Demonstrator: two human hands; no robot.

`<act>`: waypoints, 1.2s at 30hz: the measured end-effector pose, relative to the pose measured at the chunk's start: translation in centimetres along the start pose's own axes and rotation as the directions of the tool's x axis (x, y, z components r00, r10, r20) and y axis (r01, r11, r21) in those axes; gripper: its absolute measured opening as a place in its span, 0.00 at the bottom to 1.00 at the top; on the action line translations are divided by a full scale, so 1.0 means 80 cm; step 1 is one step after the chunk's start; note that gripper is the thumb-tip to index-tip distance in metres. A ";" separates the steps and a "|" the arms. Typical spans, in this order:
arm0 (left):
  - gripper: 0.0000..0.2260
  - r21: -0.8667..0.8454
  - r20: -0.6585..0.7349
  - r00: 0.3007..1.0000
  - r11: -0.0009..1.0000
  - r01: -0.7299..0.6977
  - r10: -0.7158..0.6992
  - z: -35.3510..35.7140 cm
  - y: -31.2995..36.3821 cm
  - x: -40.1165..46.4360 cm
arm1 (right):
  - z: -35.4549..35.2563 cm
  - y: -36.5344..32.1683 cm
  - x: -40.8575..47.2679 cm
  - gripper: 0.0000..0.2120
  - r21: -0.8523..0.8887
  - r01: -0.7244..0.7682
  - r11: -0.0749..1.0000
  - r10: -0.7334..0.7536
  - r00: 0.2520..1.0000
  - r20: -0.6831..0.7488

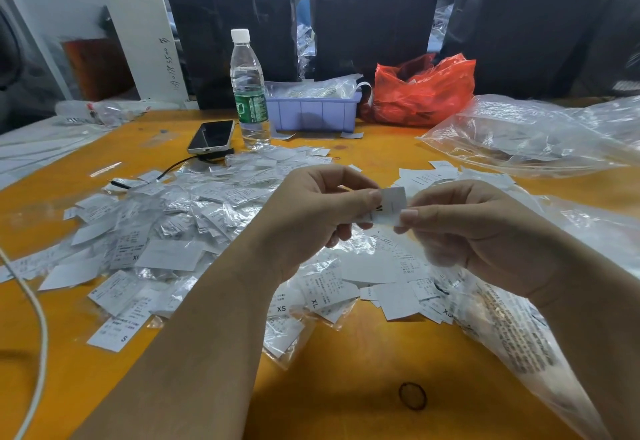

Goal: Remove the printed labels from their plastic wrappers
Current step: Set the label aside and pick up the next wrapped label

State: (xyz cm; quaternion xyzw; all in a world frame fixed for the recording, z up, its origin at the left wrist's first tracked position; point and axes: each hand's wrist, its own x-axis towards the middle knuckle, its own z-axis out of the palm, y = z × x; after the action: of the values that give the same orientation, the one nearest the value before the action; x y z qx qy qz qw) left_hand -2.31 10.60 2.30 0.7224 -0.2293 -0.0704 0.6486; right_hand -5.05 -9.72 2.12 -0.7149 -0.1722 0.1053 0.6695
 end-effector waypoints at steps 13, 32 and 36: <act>0.02 0.104 0.092 0.990 0.990 0.094 -0.104 0.003 0.000 -0.001 | 0.003 0.000 -0.001 0.06 -0.146 0.015 0.989 -0.016 1.000 -0.008; 0.06 0.380 -0.322 0.908 0.915 -0.136 0.269 0.029 -0.010 0.000 | 0.009 0.006 0.004 0.12 -0.167 0.062 0.984 -0.099 0.969 -0.226; 0.06 0.308 -0.344 0.906 0.941 -0.139 0.246 0.038 -0.012 -0.003 | 0.009 0.006 0.003 0.14 -0.191 0.051 0.980 -0.097 0.966 -0.238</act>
State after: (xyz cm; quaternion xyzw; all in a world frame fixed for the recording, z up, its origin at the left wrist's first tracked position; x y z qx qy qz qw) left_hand -3.55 8.00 0.86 0.7791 -0.1785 0.1676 0.5771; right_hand -5.05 -9.02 1.62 -0.7741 -0.1233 -0.0256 0.6204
